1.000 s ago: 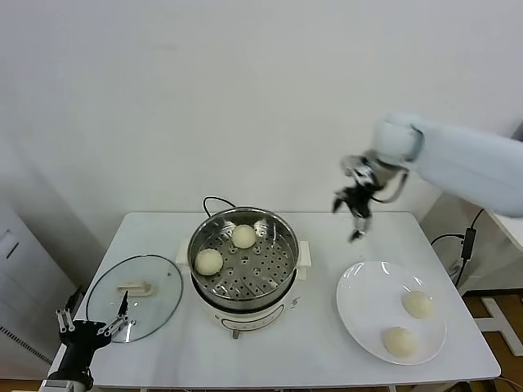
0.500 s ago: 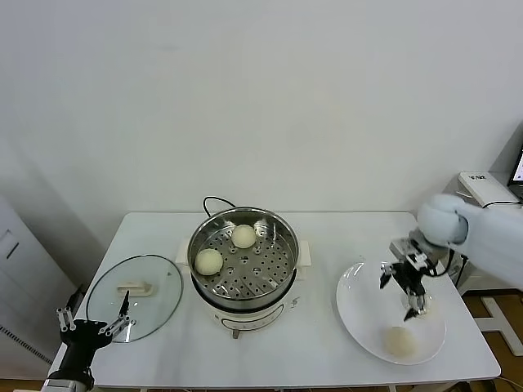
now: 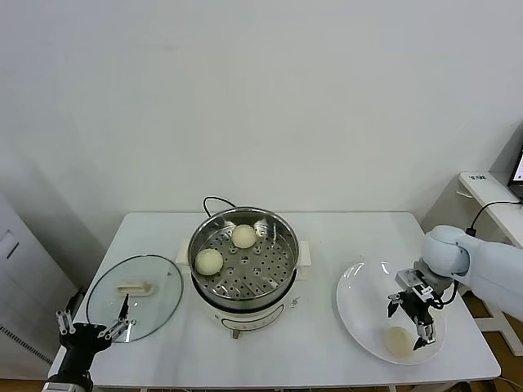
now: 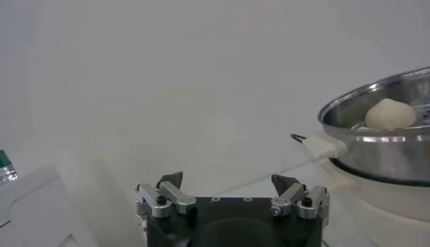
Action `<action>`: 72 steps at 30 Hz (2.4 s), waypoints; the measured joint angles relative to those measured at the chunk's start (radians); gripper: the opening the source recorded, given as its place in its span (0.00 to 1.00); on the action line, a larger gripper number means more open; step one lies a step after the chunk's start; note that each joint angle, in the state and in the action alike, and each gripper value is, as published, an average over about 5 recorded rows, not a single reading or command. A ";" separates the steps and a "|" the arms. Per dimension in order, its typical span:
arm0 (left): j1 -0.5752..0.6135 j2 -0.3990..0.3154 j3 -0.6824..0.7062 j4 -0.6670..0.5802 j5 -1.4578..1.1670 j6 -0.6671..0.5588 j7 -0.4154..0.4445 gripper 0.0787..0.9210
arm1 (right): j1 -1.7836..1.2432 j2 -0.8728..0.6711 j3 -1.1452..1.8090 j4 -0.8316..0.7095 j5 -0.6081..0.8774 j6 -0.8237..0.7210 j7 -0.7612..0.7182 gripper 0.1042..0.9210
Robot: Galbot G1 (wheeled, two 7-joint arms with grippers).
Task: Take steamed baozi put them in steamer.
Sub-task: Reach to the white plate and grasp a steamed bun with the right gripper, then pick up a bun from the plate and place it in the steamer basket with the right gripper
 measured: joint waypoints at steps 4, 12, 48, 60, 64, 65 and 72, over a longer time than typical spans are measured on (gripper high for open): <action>-0.001 0.000 0.002 0.001 0.001 0.000 0.000 0.88 | -0.029 0.005 0.016 -0.012 -0.015 0.001 0.007 0.86; -0.006 0.000 0.005 0.009 0.003 0.001 0.000 0.88 | -0.061 0.012 0.029 -0.024 -0.034 0.002 0.008 0.73; -0.012 0.000 -0.014 -0.002 -0.026 0.001 -0.001 0.88 | 0.573 0.496 -0.122 -0.169 0.230 0.158 -0.011 0.35; -0.002 0.000 -0.034 -0.003 -0.049 -0.003 -0.001 0.88 | 0.441 0.724 -0.059 -0.053 -0.058 0.352 0.016 0.34; 0.000 0.000 -0.037 -0.003 -0.052 -0.004 -0.001 0.88 | 0.391 0.761 -0.044 -0.043 -0.129 0.418 0.016 0.34; 0.001 0.000 -0.038 -0.002 -0.053 -0.004 -0.001 0.88 | 0.382 0.767 -0.042 -0.039 -0.141 0.433 0.015 0.34; -0.003 0.000 -0.038 0.000 -0.054 -0.004 -0.001 0.88 | 0.327 0.790 -0.036 -0.011 -0.199 0.503 0.014 0.35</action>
